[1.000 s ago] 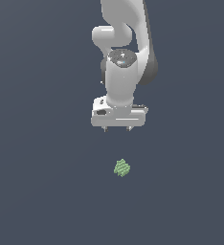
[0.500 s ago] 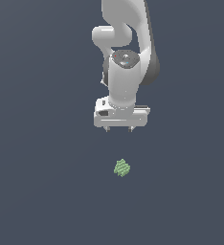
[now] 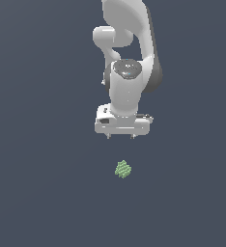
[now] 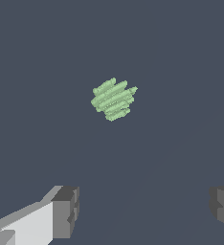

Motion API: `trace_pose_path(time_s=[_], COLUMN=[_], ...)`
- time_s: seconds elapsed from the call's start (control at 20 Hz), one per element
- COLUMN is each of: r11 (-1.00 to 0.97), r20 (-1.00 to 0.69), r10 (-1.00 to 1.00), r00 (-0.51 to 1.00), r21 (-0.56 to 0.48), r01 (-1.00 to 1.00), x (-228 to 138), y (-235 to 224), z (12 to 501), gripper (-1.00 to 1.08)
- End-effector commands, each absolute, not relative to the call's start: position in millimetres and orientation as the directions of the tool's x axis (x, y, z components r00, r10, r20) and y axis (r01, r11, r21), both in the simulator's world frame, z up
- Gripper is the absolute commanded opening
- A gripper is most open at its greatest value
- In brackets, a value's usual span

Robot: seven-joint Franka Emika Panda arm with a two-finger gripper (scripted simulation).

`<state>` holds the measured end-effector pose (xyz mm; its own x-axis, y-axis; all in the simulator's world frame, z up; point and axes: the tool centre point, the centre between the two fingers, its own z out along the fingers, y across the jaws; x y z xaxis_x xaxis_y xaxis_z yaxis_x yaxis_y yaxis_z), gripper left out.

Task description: Pick up the object and move it to a goal position.

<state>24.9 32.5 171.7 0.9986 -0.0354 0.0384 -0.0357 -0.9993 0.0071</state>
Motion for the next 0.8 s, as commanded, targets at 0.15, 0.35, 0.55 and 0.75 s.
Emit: trace_pose_path(time_s=[0.15, 0.35, 0.55, 0.75], r11=[-0.995, -0.986, -0.973, -0.960], r20=[0.030, 0.023, 0.015, 0.009], r10=[-0.103, -0.167, -0.230, -0.280], r00=[0.994, 0.986, 0.973, 0.960], r21=[0.003, 0.000, -0.001, -0.001], r01=[-0.103, -0.167, -0.230, -0.280], x=[47, 66, 84, 97], y=[35, 38, 41, 44], z=[158, 142, 126, 112], gripper=[1.00, 1.00, 1.00, 1.00])
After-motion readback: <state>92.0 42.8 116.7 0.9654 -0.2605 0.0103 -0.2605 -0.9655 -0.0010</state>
